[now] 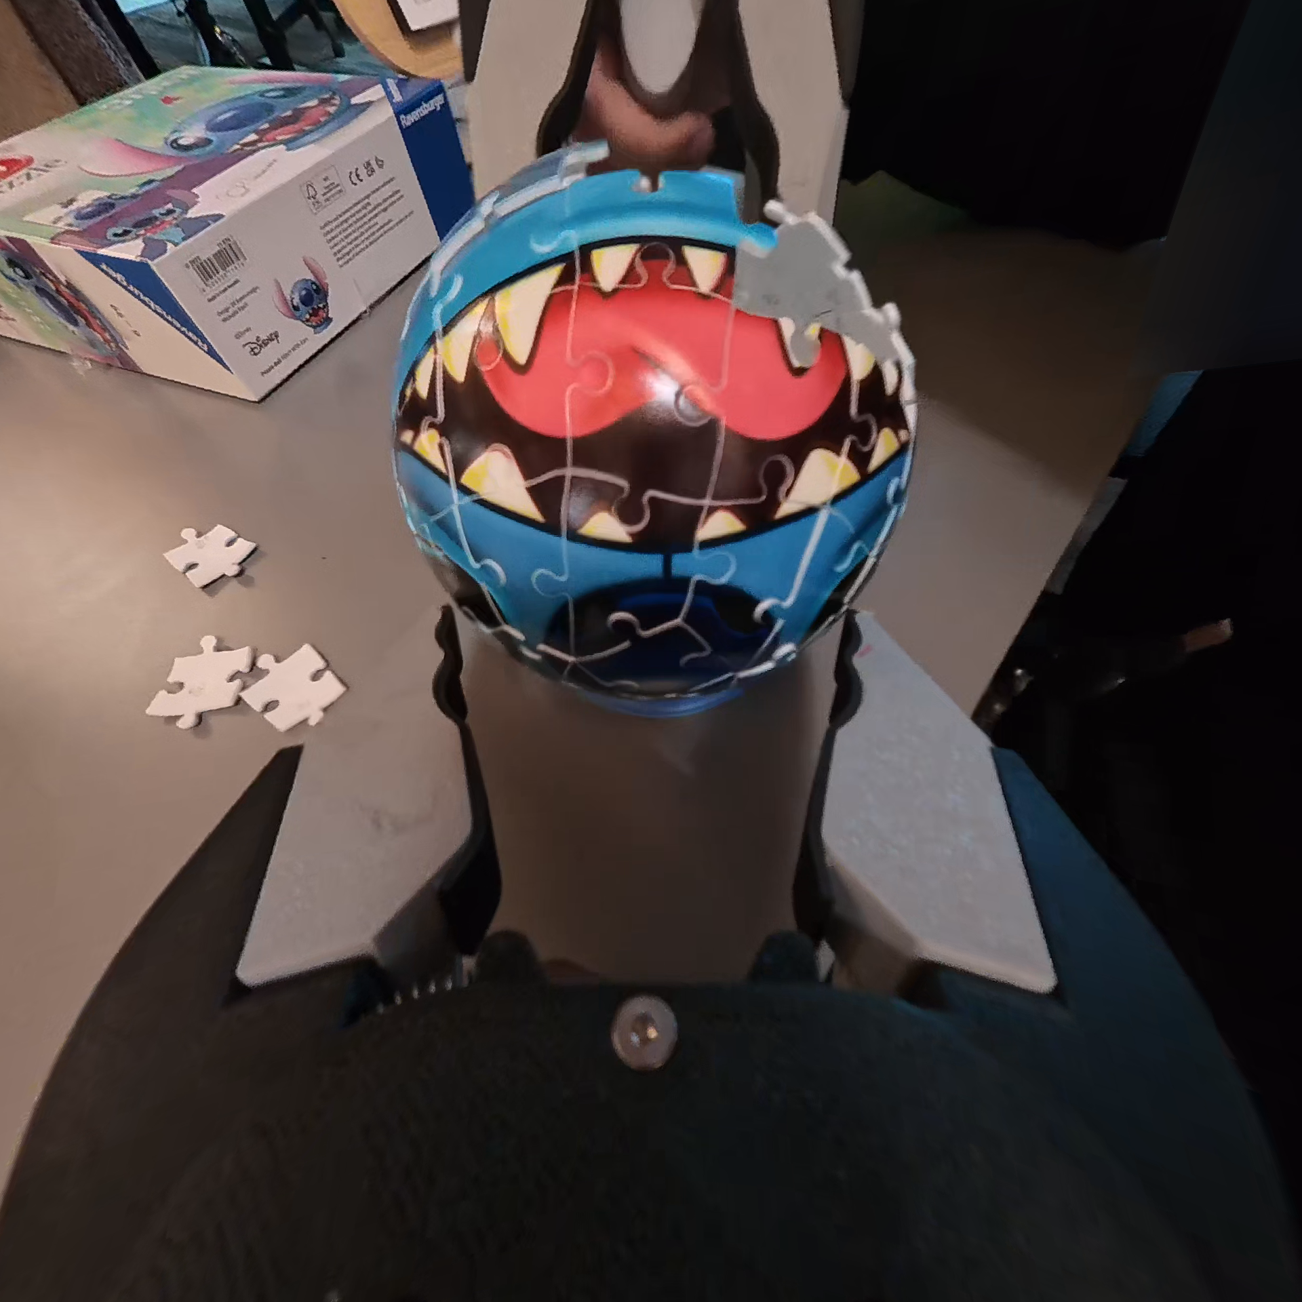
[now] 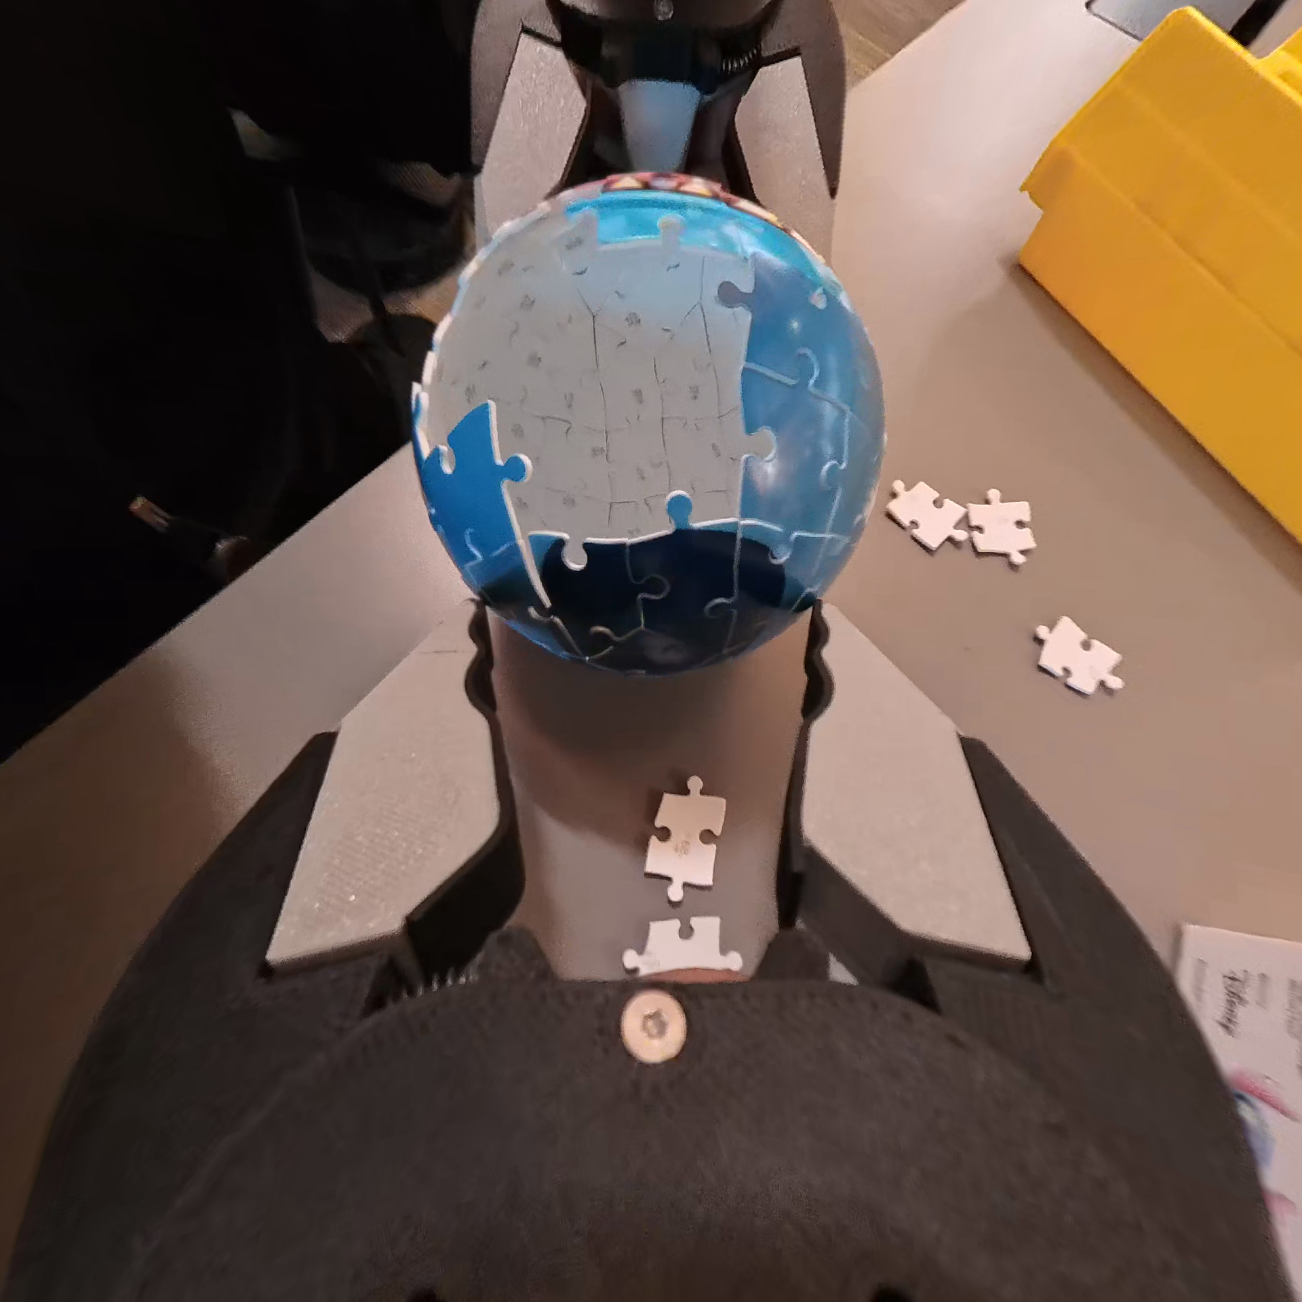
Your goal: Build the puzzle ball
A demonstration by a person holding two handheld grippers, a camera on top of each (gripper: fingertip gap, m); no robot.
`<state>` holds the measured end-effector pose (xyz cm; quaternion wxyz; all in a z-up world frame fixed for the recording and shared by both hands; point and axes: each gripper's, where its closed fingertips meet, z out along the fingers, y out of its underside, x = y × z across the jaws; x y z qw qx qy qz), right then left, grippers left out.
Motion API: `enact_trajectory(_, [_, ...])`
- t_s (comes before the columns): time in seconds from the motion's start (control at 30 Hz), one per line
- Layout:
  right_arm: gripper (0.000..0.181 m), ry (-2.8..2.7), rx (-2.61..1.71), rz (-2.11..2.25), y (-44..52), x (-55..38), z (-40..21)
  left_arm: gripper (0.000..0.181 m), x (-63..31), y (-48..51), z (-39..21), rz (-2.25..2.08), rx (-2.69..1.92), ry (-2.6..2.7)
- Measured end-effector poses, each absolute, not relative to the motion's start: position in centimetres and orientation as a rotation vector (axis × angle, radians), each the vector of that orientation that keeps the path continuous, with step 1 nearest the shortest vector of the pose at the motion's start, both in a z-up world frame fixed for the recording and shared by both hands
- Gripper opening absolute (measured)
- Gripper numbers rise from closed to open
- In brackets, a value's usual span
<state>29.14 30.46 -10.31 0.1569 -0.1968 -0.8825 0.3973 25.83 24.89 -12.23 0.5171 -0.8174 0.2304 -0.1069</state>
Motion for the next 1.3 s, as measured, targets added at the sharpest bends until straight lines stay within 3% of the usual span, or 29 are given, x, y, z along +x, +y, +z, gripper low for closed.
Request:
enact_trajectory(0.13, [0.079, -2.5, -0.537, 0.962, 31.2, 29.1, -10.2, 0.102, 24.6, 24.9, -12.7, -0.221, -2.032, 0.57])
enact_trajectory(0.3, [0.073, -2.437, -0.556, 1.055, 32.1, 29.5, -7.8, 0.098, 25.3, 23.9, -10.8, -0.277, -1.946, 0.603])
enact_trajectory(0.37, [0.056, -2.358, -0.581, 1.156, 32.6, 29.1, -5.4, 0.096, 25.3, 24.0, -9.8, -0.282, -1.914, 0.583])
enact_trajectory(0.47, [0.015, -2.174, -0.626, 1.357, 32.8, 27.8, -0.5, 0.099, 25.6, 24.0, -9.2, -0.289, -1.907, 0.592])
enact_trajectory(0.57, [0.0, -2.101, -0.76, 1.472, 32.5, 26.0, 1.6, 0.105, 25.9, 24.1, -9.4, -0.252, -1.915, 0.617])
enact_trajectory(0.8, [0.0, -2.271, -0.876, 1.341, 29.0, 24.3, -2.1, 0.104, 25.9, 24.4, -9.6, -0.218, -1.911, 0.607])
enact_trajectory(1.3, [0.0, -2.328, -0.851, 1.274, 28.5, 24.3, -3.6, 0.102, 25.8, 24.5, -9.5, -0.222, -1.9, 0.593])
